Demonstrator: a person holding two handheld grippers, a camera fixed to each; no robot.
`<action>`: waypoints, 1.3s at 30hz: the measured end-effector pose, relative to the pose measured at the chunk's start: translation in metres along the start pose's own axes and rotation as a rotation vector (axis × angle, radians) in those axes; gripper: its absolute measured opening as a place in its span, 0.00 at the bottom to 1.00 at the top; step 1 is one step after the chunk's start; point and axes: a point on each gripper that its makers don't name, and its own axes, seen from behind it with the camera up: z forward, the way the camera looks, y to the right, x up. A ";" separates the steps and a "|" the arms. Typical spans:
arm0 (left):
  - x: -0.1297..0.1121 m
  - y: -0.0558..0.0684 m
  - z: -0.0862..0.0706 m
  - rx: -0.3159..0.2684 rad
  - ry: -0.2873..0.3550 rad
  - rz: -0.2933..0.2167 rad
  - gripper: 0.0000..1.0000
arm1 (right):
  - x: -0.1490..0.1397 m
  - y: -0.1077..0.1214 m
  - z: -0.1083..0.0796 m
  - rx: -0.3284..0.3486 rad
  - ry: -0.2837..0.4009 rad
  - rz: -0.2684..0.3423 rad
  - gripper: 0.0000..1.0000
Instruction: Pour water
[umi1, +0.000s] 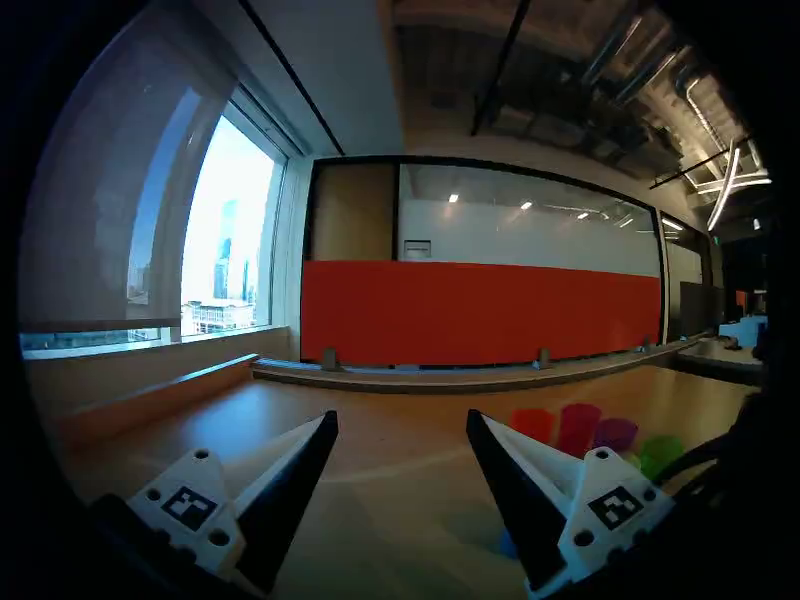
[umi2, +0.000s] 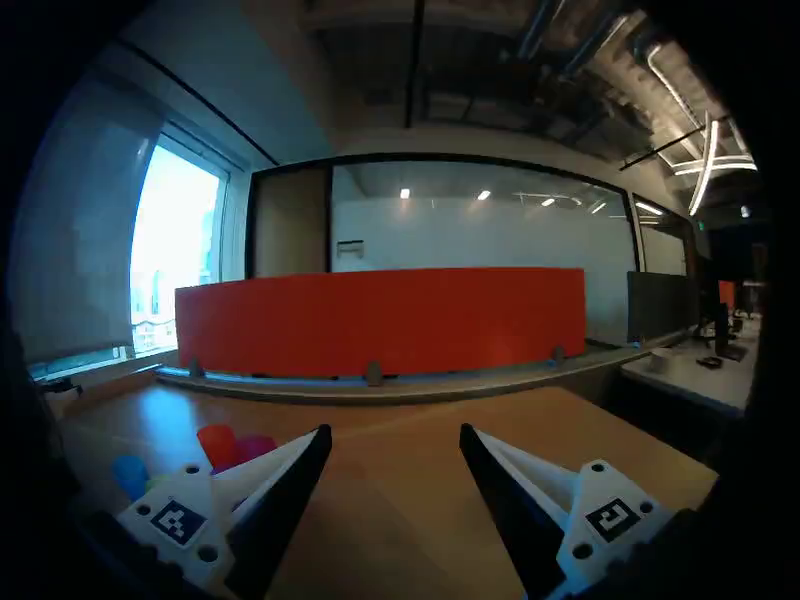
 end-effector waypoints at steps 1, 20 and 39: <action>-0.002 0.001 0.000 0.001 -0.003 0.005 0.96 | 0.000 0.000 0.000 -0.001 0.000 -0.002 0.99; -0.027 0.003 0.011 0.002 -0.007 -0.002 0.96 | -0.001 0.003 -0.005 -0.028 -0.010 -0.039 0.99; -0.040 0.008 0.016 -0.016 -0.018 -0.002 0.96 | 0.005 0.003 -0.002 -0.028 -0.003 -0.032 0.99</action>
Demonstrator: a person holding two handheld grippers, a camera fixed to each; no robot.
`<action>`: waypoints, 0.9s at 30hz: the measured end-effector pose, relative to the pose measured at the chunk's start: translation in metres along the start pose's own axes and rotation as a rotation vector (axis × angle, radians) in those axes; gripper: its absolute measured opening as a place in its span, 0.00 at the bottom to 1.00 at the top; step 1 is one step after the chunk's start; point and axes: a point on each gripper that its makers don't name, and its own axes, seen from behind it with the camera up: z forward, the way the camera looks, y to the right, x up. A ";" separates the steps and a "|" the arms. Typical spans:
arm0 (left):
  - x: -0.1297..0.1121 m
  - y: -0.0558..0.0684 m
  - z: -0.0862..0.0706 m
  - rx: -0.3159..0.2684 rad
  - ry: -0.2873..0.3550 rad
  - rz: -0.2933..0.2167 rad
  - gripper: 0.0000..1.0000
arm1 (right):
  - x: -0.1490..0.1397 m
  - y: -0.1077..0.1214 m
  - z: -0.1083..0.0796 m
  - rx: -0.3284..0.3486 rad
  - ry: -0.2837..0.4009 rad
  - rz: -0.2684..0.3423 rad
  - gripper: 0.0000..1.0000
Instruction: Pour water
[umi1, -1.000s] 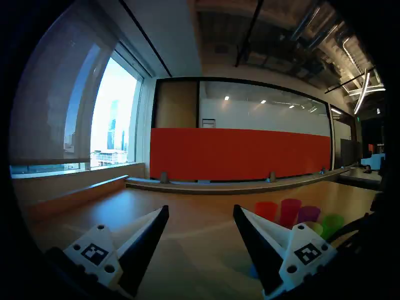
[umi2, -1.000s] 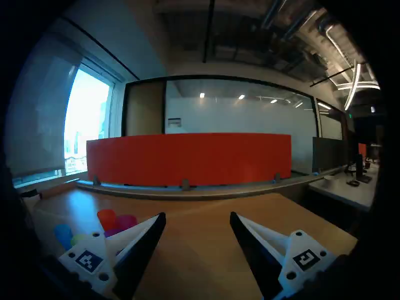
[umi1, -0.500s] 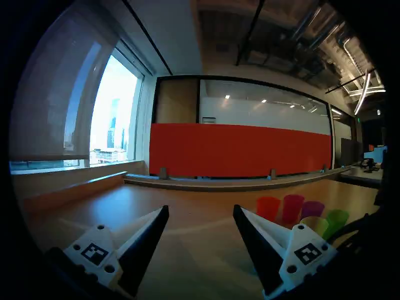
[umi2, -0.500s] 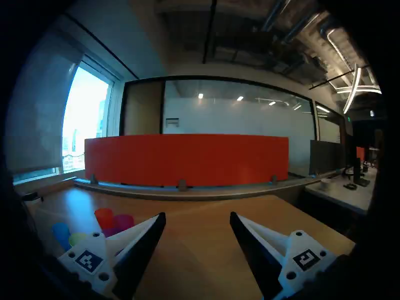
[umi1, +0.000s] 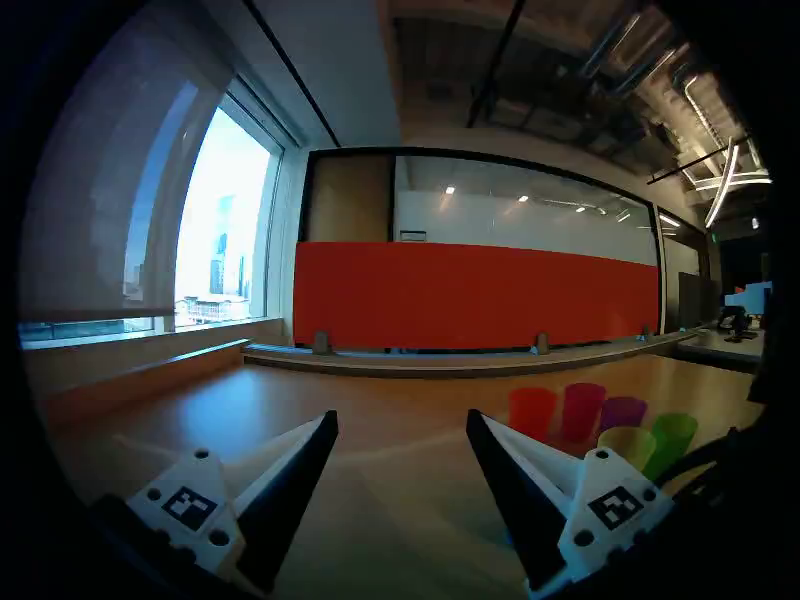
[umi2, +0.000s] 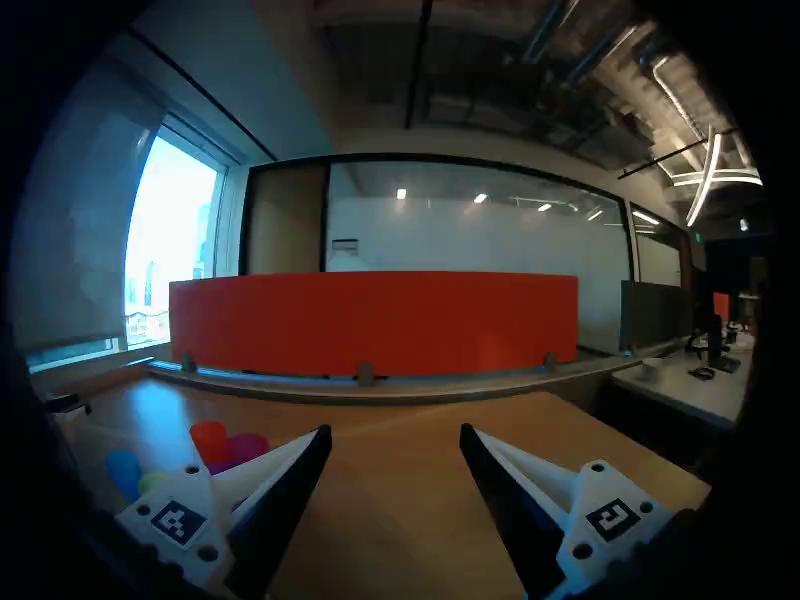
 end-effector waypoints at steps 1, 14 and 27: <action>-0.001 0.000 0.000 0.001 -0.002 0.004 0.96 | 0.000 0.000 0.000 0.001 0.000 0.000 0.99; -0.007 0.001 0.002 0.003 -0.023 0.028 0.96 | 0.000 0.002 0.003 0.004 0.000 0.005 0.99; -0.009 0.002 0.003 0.003 -0.025 0.032 0.96 | 0.002 0.003 -0.001 0.009 0.012 -0.001 0.99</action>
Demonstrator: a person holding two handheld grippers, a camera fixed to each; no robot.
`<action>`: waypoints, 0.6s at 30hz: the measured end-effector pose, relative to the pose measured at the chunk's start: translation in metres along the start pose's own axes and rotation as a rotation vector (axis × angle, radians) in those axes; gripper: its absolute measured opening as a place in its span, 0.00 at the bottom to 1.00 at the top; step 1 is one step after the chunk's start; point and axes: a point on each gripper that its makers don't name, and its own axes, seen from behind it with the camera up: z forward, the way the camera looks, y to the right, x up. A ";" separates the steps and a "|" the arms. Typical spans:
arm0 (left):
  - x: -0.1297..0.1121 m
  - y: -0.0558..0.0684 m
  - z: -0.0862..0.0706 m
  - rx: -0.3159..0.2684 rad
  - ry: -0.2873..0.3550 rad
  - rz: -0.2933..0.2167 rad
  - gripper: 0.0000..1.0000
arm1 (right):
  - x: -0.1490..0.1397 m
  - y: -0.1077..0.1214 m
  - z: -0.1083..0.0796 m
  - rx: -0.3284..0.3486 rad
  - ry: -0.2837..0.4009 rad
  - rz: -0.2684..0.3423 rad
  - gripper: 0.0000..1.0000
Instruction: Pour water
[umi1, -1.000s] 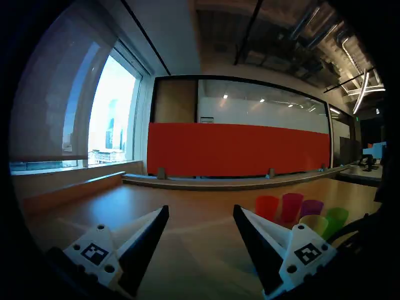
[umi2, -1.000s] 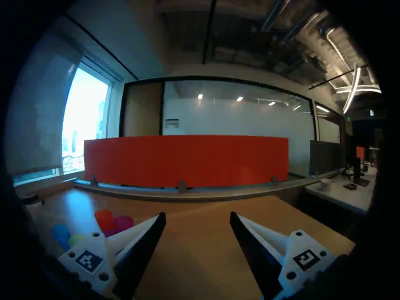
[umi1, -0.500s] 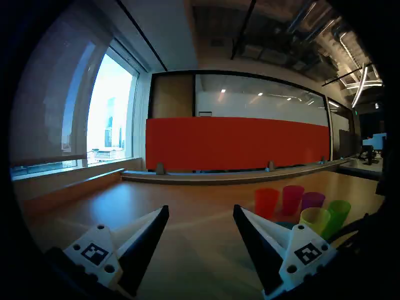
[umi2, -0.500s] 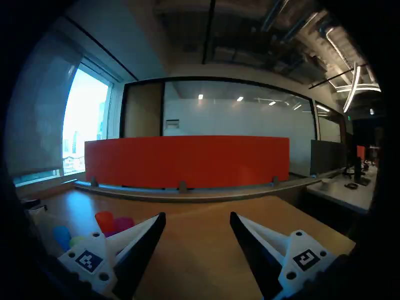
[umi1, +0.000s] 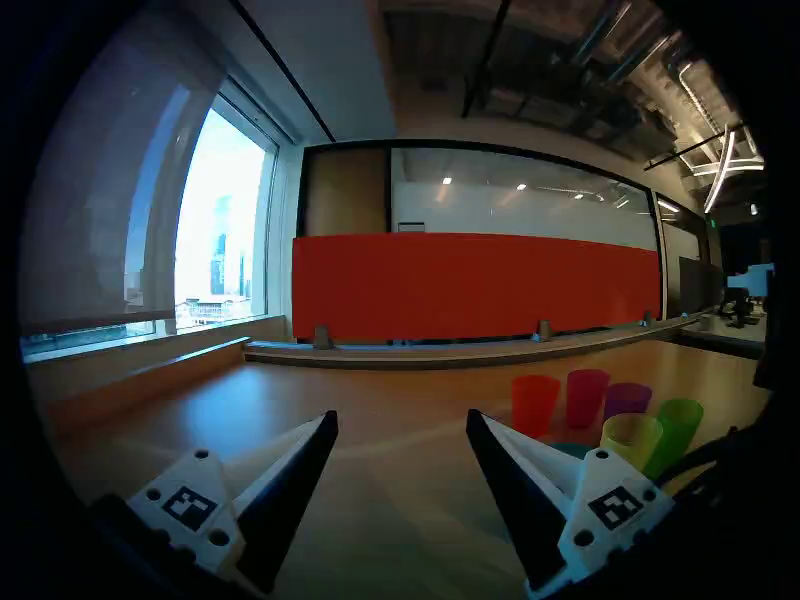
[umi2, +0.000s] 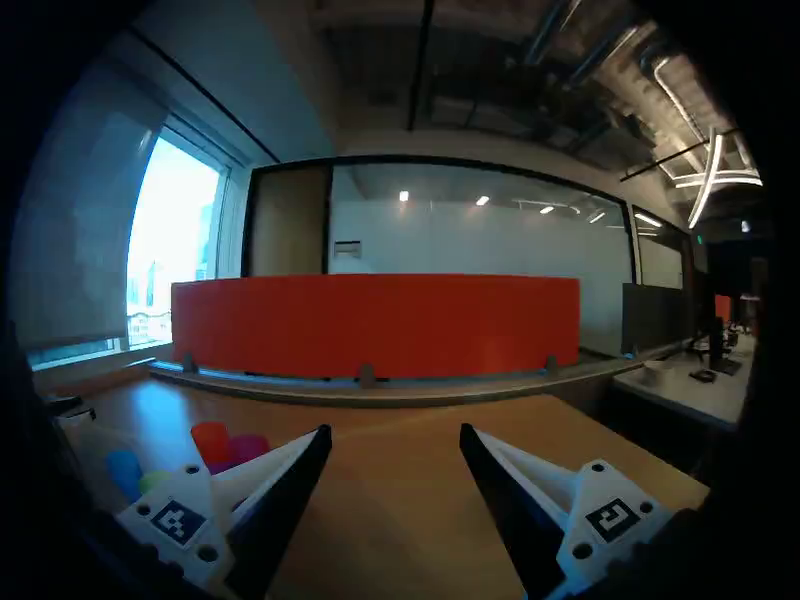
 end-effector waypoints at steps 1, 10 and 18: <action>0.000 0.000 0.000 0.000 0.000 0.000 0.96 | 0.000 0.000 -0.001 0.001 0.004 0.002 0.99; 0.000 0.000 0.000 0.000 0.000 0.000 0.95 | 0.006 0.007 -0.004 0.008 0.051 0.018 0.99; 0.000 0.000 0.000 0.000 0.000 0.000 0.96 | -0.002 -0.001 -0.001 0.056 0.074 0.032 0.99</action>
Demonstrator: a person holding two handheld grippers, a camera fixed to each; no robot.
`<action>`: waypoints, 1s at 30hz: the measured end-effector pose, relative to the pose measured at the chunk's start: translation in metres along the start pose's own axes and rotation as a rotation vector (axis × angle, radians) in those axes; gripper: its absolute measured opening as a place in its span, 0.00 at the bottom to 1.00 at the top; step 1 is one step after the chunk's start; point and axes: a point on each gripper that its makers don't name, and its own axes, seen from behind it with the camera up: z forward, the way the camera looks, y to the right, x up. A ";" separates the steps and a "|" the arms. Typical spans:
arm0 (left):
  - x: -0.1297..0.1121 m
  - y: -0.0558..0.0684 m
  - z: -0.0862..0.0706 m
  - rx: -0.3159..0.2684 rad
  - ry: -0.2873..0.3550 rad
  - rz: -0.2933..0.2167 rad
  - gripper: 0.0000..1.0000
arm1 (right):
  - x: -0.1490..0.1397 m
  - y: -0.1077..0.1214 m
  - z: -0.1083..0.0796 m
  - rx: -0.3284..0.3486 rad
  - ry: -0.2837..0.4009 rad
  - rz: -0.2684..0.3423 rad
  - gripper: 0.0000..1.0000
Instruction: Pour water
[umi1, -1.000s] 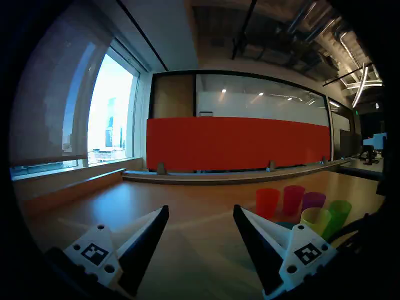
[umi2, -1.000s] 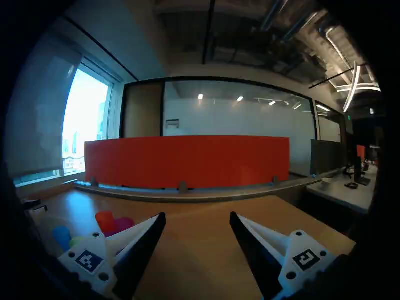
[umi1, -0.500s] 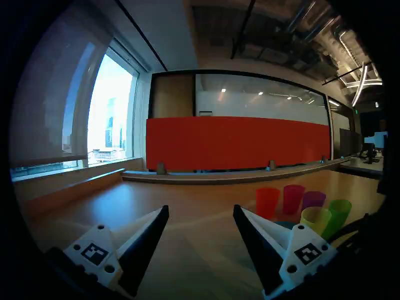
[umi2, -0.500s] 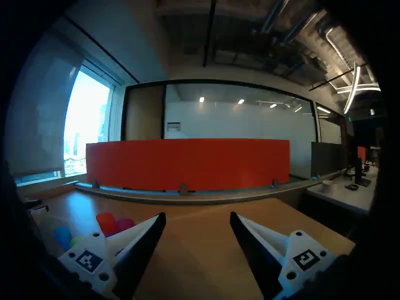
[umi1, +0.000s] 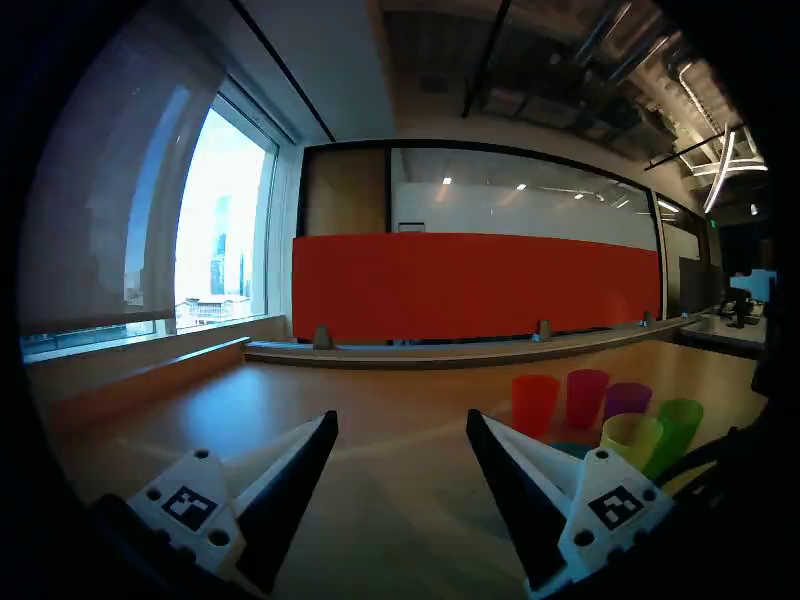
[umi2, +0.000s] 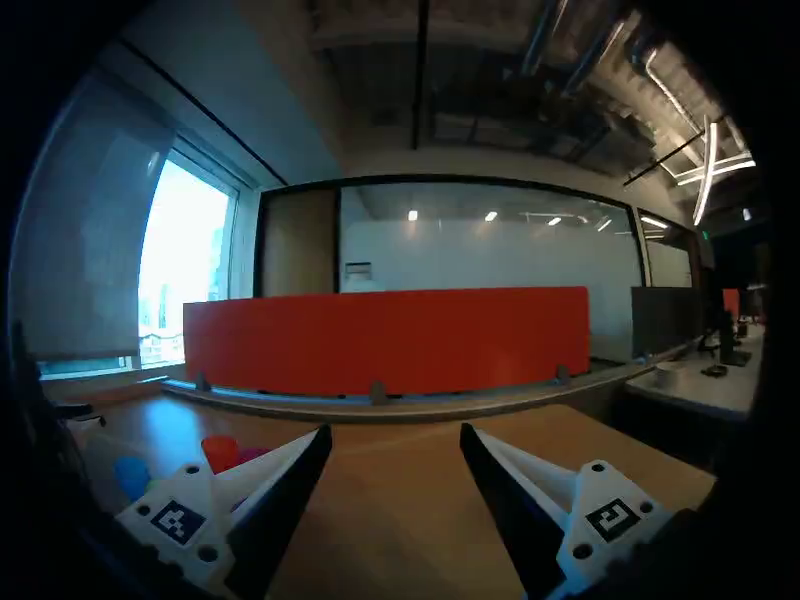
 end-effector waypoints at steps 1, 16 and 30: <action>0.000 0.000 0.000 0.000 0.000 0.000 0.96 | -0.002 -0.001 0.001 0.005 0.001 0.001 0.99; 0.000 0.000 0.000 0.000 0.000 0.000 0.96 | -0.039 -0.007 0.006 0.025 -0.012 0.031 0.99; 0.000 0.000 0.000 0.000 0.000 0.000 0.96 | -0.049 0.010 0.004 -0.019 0.019 0.028 0.99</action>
